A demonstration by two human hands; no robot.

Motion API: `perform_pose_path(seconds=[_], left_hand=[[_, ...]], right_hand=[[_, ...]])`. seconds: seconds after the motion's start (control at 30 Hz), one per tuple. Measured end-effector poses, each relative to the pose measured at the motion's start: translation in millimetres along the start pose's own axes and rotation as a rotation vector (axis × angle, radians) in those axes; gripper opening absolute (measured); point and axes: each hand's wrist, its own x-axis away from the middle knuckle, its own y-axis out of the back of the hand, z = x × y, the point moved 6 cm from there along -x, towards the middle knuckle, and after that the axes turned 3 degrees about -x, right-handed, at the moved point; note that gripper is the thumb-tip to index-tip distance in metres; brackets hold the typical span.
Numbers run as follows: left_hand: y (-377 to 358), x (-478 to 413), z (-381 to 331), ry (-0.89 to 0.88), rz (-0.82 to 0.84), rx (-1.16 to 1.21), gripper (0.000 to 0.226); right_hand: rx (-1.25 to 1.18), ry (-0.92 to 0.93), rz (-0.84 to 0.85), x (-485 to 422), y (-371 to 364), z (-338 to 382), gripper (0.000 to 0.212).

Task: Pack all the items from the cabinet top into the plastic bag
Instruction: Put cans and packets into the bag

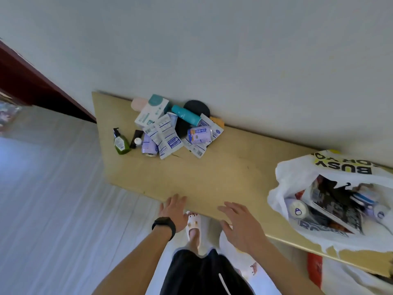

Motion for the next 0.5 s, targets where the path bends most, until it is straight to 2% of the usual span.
perform_pose_path(seconds=[0.13, 0.33, 0.5], left_hand=[[12.6, -32.0, 40.9, -0.004, 0.032, -0.010, 0.070], [20.3, -46.1, 65.4, -0.050, 0.060, 0.062, 0.063], [41.0, -51.6, 82.1, 0.014, 0.045, 0.265, 0.053]], right_hand=[[0.122, -0.026, 0.042, -91.7, 30.5, 32.6, 0.056], [0.425, -0.003, -0.153, -225.5, 74.2, 81.1, 0.074], [0.737, -0.080, -0.061, -273.2, 62.4, 84.8, 0.085]])
